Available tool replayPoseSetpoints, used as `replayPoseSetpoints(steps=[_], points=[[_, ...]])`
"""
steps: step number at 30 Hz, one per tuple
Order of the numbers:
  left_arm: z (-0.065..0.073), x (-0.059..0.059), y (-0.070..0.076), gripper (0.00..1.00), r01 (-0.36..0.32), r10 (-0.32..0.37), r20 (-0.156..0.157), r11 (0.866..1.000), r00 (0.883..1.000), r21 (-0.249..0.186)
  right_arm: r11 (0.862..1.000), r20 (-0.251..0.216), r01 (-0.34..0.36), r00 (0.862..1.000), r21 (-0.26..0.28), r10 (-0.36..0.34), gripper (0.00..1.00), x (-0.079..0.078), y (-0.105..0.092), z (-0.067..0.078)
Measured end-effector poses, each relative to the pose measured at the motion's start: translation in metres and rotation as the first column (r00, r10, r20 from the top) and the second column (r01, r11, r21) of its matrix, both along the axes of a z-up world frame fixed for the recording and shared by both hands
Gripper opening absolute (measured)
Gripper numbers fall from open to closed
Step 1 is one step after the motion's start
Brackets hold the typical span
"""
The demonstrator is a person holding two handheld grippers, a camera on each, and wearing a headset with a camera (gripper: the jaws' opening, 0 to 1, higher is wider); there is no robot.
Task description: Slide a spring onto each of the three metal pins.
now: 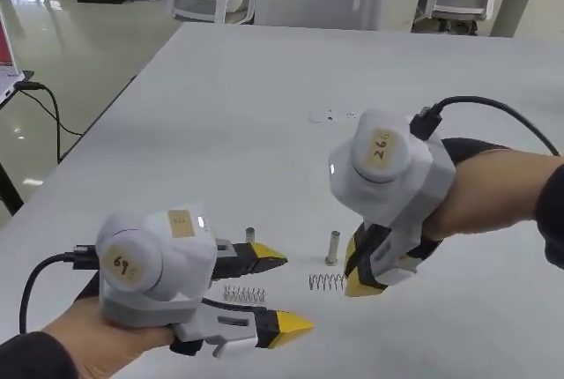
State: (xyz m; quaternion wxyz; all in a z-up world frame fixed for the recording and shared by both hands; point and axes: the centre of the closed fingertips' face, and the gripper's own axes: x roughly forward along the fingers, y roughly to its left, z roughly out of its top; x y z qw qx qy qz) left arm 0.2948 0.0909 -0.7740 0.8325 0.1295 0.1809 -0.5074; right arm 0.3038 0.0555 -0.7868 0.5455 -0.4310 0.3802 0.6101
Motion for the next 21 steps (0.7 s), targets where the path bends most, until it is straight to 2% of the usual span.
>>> replayPoseSetpoints(steps=[8, 21], points=[[0.003, -0.004, -0.007, 0.31, 0.037, -0.037, 0.028, 0.999, 0.999, 0.003, 0.999, 0.005, -0.036, 0.999, -0.007, 0.036, 0.13, -0.010, 0.005, 0.008], [0.005, -0.009, -0.014, 0.15, 0.078, -0.079, 0.058, 0.997, 0.995, 0.013, 0.997, 0.001, -0.076, 0.997, -0.020, 0.076, 0.13, -0.019, 0.011, 0.009]])
